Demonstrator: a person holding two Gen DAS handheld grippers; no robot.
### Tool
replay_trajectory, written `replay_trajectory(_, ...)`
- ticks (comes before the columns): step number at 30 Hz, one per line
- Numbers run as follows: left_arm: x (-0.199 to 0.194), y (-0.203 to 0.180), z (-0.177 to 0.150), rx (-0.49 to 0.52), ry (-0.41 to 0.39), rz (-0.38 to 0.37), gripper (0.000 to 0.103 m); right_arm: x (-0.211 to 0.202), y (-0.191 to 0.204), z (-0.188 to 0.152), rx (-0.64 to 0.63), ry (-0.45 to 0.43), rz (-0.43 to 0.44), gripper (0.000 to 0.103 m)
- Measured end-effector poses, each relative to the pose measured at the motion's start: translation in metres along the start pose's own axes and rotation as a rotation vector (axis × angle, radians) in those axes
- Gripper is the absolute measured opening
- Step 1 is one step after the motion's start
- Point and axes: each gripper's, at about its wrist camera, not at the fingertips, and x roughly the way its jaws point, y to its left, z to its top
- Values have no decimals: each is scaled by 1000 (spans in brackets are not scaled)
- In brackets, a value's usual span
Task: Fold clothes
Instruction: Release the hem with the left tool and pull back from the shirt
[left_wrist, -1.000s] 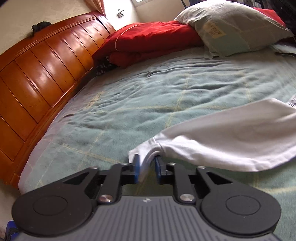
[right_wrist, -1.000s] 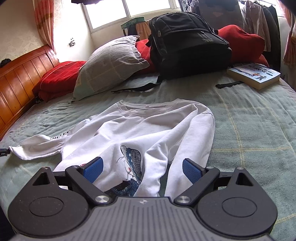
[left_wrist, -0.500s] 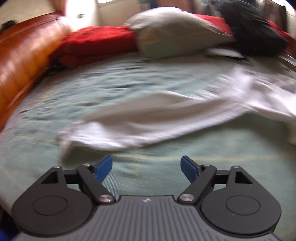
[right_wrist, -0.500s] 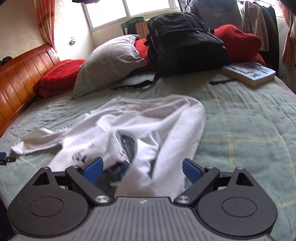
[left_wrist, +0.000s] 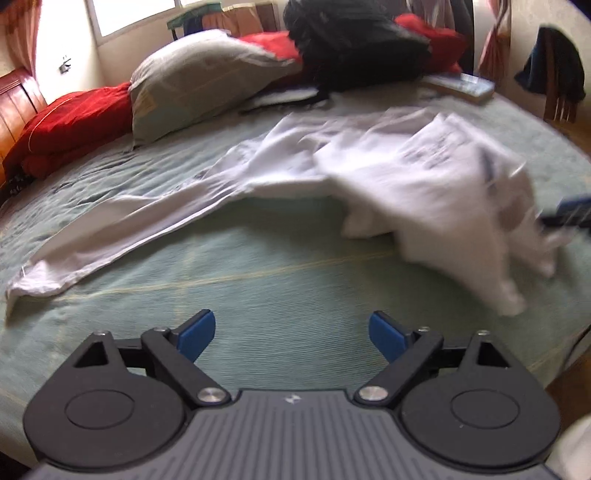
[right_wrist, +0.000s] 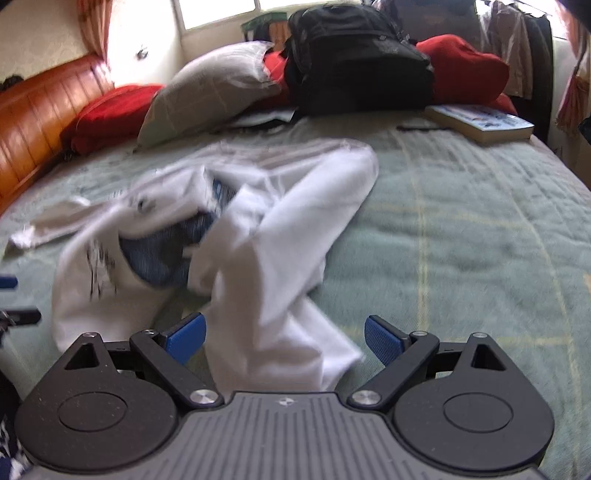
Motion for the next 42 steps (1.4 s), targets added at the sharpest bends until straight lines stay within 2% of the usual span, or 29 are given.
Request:
replay_trajectory(6, -15, -37, -6, -39, -33, 4, 95, 6, 13, -11, -51, -31, -35, 96)
replay_trajectory(11, -24, -57, -7, -35, -58, -24, 95, 4, 19, -1, 5, -91, 47, 99)
replay_trajectory(15, -23, -66, -6, -16, -66, 6, 95, 17, 21, 6, 18, -80, -39, 99)
replay_trajectory(20, -22, -68, -9, -17, -67, 14, 95, 16, 1, -3, 5, -48, -186, 99)
replay_trajectory(26, -24, -69, -11, -21, -82, 1, 95, -5, -39, 3, 64, -80, -381, 99)
replay_trajectory(32, -25, -73, -13, -12, -84, -12, 95, -19, -58, 10, 185, -107, -272, 99)
replay_trajectory(35, -26, -74, -13, -8, -87, -14, 95, -19, -49, 9, 212, -80, -120, 99)
replay_trajectory(38, -27, -75, -13, -4, -90, -11, 95, -18, -28, 4, 148, -59, -28, 99)
replay_trajectory(42, -28, -76, -12, 3, -95, -2, 95, -30, 0, -5, -24, -73, 16, 99)
